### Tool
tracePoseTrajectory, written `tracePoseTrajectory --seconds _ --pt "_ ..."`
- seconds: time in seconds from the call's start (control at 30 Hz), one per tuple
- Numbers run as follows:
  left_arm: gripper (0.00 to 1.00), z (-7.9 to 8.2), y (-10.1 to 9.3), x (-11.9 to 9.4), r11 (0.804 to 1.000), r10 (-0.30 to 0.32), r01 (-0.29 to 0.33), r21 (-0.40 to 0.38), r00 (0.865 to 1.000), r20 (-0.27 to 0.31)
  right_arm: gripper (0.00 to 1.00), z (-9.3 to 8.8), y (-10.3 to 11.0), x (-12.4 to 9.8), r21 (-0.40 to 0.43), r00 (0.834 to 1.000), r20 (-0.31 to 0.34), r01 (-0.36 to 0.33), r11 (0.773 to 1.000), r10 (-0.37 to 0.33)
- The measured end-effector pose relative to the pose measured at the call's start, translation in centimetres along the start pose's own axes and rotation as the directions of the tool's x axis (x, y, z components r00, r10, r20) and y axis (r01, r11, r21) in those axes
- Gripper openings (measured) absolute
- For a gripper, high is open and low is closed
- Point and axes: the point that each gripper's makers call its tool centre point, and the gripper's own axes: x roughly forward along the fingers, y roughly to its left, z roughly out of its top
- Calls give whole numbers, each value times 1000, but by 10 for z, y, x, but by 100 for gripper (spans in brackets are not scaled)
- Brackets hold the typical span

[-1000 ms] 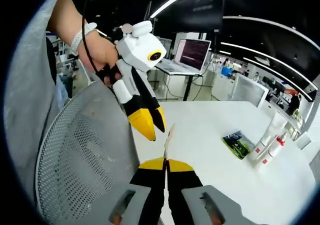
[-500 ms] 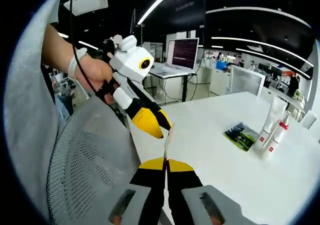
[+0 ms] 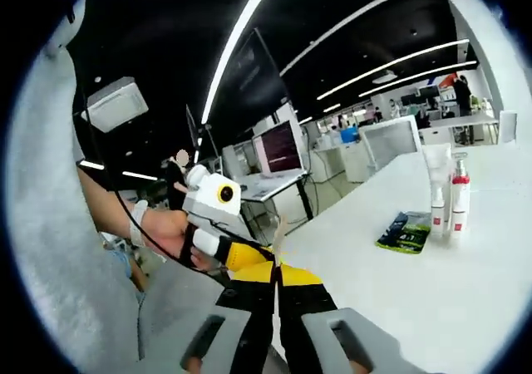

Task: Arrange the skincare products in the storage area until every visible bottle or jar stands upright without overlapping.

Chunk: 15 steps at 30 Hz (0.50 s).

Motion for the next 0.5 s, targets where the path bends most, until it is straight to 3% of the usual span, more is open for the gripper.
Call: tracePoseTrajectory --seconds 0.07,0.17,0.3,0.43,0.5 --pt "0 1 0 -2 999 11 -11 -44 1000 3 0 -5 -8 -1 21 999 -22 32 999 -32" --pt "0 -2 1 -3 999 27 -27 -33 1000 -7 0 -9 -9 2 21 999 -42 36 999 -35" --pt "0 -6 2 -8 992 34 -38 -123 999 -33 0 -16 -5 4 -2 997 -72 30 1000 -30" --pt "0 -8 -1 -11 992 25 -32 -126 998 -52 0 -17 -3 5 7 997 -77 18 1000 -18" --pt "0 -11 -6 -9 995 12 -19 -102 998 -69 6 -18 -2 6 20 996 -83 14 1000 -13"
